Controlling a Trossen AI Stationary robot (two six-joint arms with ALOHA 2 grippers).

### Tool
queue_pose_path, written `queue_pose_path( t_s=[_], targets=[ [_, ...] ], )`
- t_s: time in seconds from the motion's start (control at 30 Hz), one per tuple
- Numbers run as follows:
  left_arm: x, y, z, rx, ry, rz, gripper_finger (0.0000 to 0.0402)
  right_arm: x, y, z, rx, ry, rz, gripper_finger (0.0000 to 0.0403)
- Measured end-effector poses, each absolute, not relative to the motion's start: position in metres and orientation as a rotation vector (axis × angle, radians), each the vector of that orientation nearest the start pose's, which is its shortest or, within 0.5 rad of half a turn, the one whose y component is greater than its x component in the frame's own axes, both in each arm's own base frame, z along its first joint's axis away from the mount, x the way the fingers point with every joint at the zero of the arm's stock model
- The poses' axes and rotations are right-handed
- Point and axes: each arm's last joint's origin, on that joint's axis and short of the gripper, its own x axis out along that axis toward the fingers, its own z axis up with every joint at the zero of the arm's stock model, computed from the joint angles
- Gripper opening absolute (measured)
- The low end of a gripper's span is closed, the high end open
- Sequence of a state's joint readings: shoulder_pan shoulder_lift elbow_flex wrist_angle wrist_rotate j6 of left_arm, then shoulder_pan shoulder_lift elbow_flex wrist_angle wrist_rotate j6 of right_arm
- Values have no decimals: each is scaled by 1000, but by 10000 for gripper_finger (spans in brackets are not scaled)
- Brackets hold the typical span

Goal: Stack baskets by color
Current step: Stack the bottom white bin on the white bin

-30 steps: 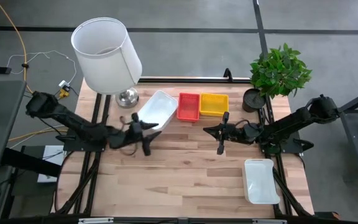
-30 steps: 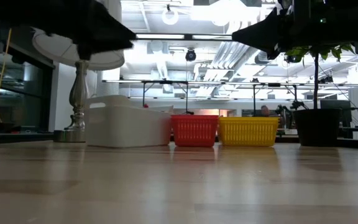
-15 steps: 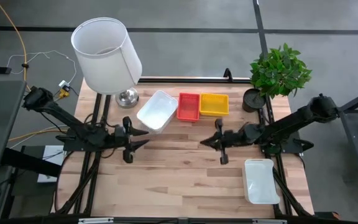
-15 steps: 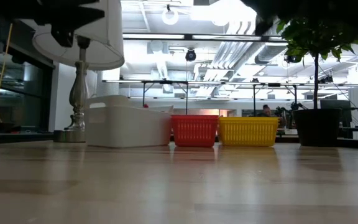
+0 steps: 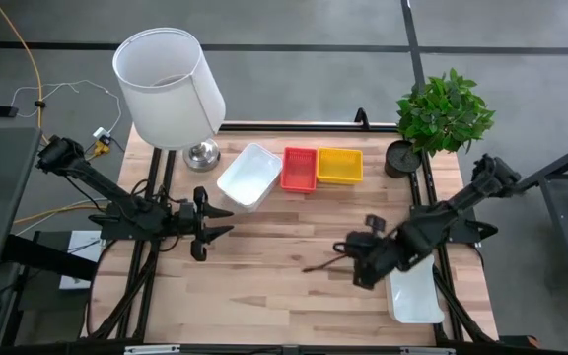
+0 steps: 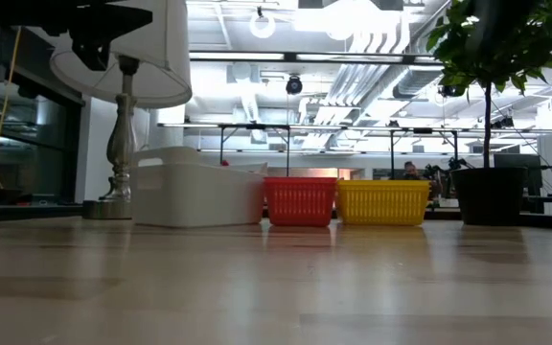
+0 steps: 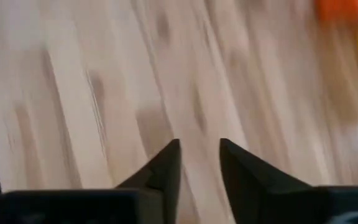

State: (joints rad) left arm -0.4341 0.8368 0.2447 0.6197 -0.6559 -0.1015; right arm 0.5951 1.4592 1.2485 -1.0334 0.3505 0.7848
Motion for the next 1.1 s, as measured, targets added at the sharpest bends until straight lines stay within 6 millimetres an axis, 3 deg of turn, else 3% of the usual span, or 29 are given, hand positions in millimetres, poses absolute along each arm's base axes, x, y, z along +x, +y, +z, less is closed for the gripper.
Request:
queue_pose_path(
  t_s=[0.27, 0.6, 0.83, 1.1],
  targets=[
    [162, -56, 215, -115, -32, 222, 157, 204, 165, 266, 122, 1534, -410, 183],
    [162, -56, 213, -133, -21, 223, 157, 175, 164, 216, 79, 1900, -445, 197],
    [162, -56, 213, -134, -20, 223, 157, 166, 154, 194, -35, 1929, -386, 197],
    [162, -56, 213, -136, -16, 223, 157, 162, 151, 166, -21, 1895, -287, 197]
  ],
)
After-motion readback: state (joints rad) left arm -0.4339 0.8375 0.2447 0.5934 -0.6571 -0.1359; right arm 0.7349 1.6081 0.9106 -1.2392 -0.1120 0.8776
